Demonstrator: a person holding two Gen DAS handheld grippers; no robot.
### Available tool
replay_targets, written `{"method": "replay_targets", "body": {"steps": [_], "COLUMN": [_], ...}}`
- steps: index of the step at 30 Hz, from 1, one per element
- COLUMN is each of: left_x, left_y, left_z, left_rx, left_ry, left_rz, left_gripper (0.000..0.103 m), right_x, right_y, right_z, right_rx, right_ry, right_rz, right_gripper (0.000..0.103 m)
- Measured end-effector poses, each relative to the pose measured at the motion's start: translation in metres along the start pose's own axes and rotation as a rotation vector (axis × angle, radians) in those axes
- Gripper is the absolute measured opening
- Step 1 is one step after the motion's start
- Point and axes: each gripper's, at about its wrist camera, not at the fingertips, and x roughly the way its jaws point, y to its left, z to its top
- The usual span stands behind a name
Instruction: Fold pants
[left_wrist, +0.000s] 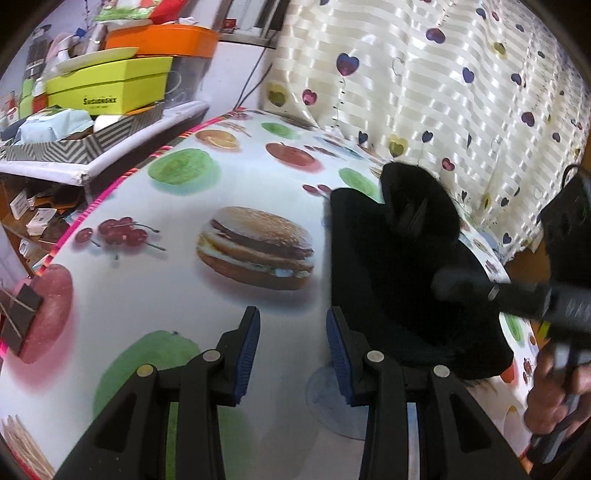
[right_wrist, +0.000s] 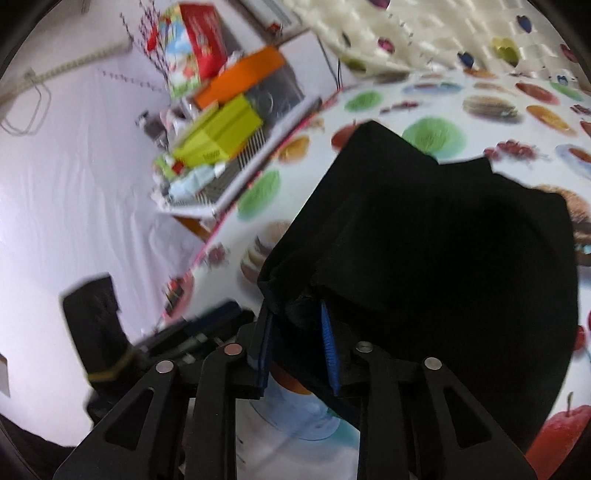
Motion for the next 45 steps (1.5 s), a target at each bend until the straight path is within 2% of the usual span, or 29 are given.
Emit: {"method": "replay_targets", "body": {"steps": [2,5,7,11,20,23,25,26,32,37,39,43,45], "left_x": [-0.003,-0.006,-0.008,-0.007,0.004,0.01,0.025,0.03,0.026,0.022,0.014,0.005,0.01], "left_y": [0.001,0.0,-0.003,-0.011,-0.043,-0.052,-0.056,-0.055,-0.049,-0.048,-0.053,-0.074,-0.085], "left_z": [0.002,0.005,0.007,0.011,0.018,0.019,0.016,0.015,0.015,0.019,0.023,0.029,0.029], "left_rx": [-0.004,0.0,0.008,0.022,0.094,0.133,0.163,0.162,0.142,0.139,0.146,0.187,0.218], "left_ry": [-0.009,-0.019,-0.024,-0.032,-0.019,-0.014,0.031,0.048,0.04,0.038,0.01,-0.025,-0.015], "left_rz": [0.0,-0.012,-0.027,-0.064,-0.156,-0.132,-0.039,-0.026,-0.039,-0.023,-0.027,-0.09,-0.118], "left_gripper": [0.04,0.04,0.04,0.04,0.045,0.046,0.046,0.048,0.049,0.048,0.048,0.048,0.048], "right_x": [0.001,-0.009,-0.022,-0.045,-0.083,-0.084,-0.076,-0.072,-0.074,-0.082,-0.079,-0.066,-0.06], "right_y": [-0.002,-0.001,0.0,-0.007,-0.062,-0.071,-0.074,-0.074,-0.063,-0.065,-0.068,-0.086,-0.098], "right_z": [-0.002,-0.004,-0.006,-0.01,-0.037,-0.045,-0.048,-0.048,-0.049,-0.028,-0.016,0.007,0.014], "right_rx": [0.007,-0.002,-0.006,0.004,0.151,0.157,0.142,0.13,0.042,0.021,0.0,0.033,0.065], "right_ry": [0.009,-0.009,-0.039,-0.109,-0.199,-0.186,-0.156,-0.147,-0.147,-0.191,-0.206,-0.219,-0.214], "right_rz": [0.007,0.05,0.095,0.1,-0.041,-0.082,-0.135,-0.148,-0.229,-0.262,-0.277,-0.283,-0.291], "right_gripper": [0.032,0.042,0.043,0.043,0.043,0.043,0.043,0.043,0.039,0.039,0.031,0.015,0.015]}}
